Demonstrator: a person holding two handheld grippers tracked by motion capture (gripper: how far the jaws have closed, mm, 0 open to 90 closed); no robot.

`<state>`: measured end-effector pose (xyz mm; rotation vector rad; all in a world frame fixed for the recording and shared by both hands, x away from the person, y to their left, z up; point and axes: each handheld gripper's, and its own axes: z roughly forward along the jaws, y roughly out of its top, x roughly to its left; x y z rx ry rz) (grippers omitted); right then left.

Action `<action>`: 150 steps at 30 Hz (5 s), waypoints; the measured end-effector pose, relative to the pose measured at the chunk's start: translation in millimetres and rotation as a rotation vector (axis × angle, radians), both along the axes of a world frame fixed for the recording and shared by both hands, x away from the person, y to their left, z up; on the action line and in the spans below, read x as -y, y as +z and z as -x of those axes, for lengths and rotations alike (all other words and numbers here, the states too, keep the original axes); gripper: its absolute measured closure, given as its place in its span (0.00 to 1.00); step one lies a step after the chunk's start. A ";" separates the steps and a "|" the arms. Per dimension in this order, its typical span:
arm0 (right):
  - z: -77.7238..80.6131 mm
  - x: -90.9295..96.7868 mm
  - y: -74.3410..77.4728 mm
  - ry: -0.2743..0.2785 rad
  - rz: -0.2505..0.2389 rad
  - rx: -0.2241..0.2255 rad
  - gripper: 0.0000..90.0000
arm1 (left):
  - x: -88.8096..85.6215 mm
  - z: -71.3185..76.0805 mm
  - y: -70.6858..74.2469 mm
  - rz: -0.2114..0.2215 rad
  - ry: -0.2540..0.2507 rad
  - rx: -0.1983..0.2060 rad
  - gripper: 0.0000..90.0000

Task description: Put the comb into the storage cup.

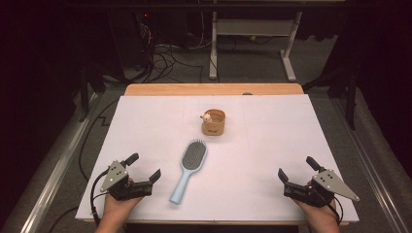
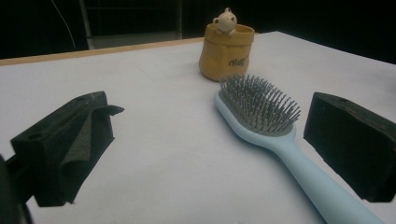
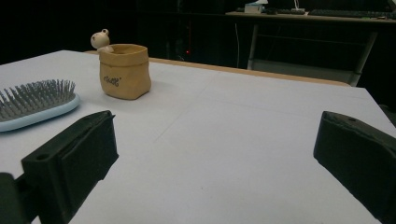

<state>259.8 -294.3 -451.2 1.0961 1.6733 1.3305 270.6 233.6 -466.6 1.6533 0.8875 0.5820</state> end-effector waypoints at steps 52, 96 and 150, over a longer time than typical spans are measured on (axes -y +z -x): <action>-6.0 -6.7 5.6 -0.006 0.077 -0.032 0.00 | 12.1 -11.3 4.2 -0.189 0.012 -0.272 0.01; 3.3 -6.5 11.1 0.060 0.079 -0.001 0.00 | 34.5 -55.1 35.8 -0.420 -0.199 -0.828 0.17; 4.2 -4.4 15.6 0.050 0.065 0.018 0.02 | 116.4 -104.5 80.7 -0.610 -0.150 -0.906 0.18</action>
